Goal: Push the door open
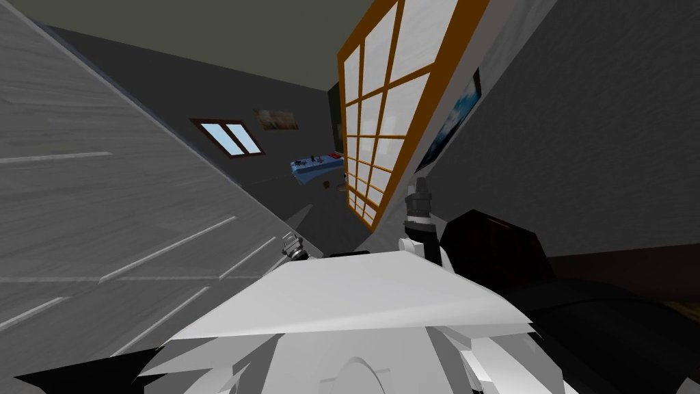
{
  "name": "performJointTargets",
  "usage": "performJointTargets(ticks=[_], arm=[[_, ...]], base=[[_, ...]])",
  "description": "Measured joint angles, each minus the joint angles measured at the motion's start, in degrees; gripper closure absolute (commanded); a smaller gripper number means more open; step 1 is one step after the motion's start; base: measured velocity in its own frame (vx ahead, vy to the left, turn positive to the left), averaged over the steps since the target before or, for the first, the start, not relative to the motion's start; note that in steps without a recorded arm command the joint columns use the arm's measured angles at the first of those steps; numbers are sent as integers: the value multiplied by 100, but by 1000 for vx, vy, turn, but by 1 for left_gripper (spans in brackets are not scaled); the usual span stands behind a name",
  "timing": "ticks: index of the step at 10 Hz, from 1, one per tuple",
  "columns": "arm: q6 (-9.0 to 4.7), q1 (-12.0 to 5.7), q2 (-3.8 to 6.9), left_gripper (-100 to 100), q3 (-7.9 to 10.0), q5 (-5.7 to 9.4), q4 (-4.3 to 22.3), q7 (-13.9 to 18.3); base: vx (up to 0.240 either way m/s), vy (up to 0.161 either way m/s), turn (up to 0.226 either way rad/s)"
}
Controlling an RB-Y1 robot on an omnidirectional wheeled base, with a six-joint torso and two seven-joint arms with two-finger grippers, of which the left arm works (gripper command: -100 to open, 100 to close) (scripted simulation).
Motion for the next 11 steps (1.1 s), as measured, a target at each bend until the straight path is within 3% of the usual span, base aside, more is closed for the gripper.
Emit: performJointTargets(ticks=[2, 3, 4, 5, 7, 8, 9, 10, 11], arm=[[-49, 22, -75, 100, 127, 105, -69, -92], [17, 149, -78, 100, 193, 176, -262, -146], [-45, 48, -35, 100, 263, 226, -83, -96], [-101, 59, -65, 100, 316, 270, -72, -89], [-58, 89, -103, 100, 462, 401, -170, -198], [-164, 28, -113, 100, 534, 455, -9, -156], [-202, 58, -111, 100, 576, 490, -21, -133], [-159, 105, -102, 100, 603, 515, -135, -161], [-73, 218, -169, 100, 671, 585, -361, -273]], base=[[97, 41, -70], [91, 31, -41], [89, 45, -52], [87, 38, -54], [115, 60, -59], [102, 58, -47], [45, 23, 8], [70, 35, -54], [137, 51, -87]])
